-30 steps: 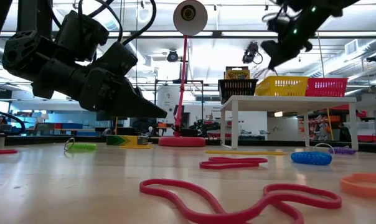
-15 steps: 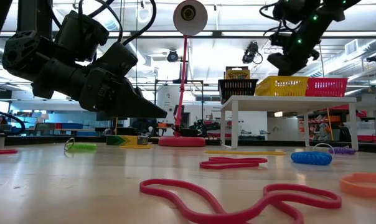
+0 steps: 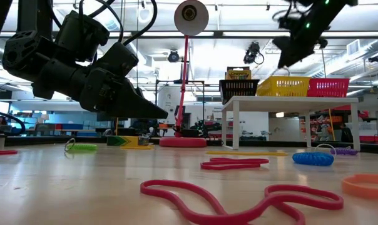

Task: Pick & Place Office Desk Supplies
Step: Put the red rubber band into the yellow bin

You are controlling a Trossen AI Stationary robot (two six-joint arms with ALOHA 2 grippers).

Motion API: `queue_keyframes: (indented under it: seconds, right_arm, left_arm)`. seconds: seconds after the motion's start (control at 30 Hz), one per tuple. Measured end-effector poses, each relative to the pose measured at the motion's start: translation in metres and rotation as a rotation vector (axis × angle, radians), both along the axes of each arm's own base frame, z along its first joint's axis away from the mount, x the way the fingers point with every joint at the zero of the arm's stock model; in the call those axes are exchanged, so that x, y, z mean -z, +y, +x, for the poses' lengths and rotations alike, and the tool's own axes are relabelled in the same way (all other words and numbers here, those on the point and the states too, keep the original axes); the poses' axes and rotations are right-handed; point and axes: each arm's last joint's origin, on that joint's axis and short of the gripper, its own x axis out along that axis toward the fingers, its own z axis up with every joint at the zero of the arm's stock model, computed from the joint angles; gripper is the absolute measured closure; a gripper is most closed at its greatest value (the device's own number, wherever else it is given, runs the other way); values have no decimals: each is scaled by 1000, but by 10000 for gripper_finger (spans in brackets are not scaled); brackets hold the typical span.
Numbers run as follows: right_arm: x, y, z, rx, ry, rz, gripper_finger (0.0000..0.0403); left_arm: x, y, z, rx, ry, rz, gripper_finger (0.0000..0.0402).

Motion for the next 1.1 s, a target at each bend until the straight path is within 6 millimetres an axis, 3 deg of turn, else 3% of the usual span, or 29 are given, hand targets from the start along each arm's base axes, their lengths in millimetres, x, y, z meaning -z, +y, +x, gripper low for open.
queue_keyframes:
  seconds: [0.17, 0.33, 0.43, 0.53, 0.67, 0.93, 1.1]
  right_arm:
    - [-5, 12, -1, -33, -19, -32, 275]
    - [6, 2, 4, 1, 27, -10, 373]
    - [7, -7, 4, 67, -6, 24, 394]
    - [-2, -16, 2, 86, -120, 103, 361]
    - [-10, -27, -2, 83, -194, 186, 285]
    - [6, -39, -8, 118, -175, 388, 164]
    - [0, -41, -8, 109, -206, 375, 117]
  left_arm:
    - [0, 0, 0, 0, 0, 0, 282]
    - [0, 0, 0, -4, -1, -12, 282]
    - [0, 0, 0, -4, -1, -11, 282]
    - [0, 0, 0, -2, -1, -6, 282]
    - [0, 0, 0, -2, -1, -6, 282]
    - [0, 0, 0, -2, -1, -7, 282]
    - [0, 0, 0, -2, -1, -7, 282]
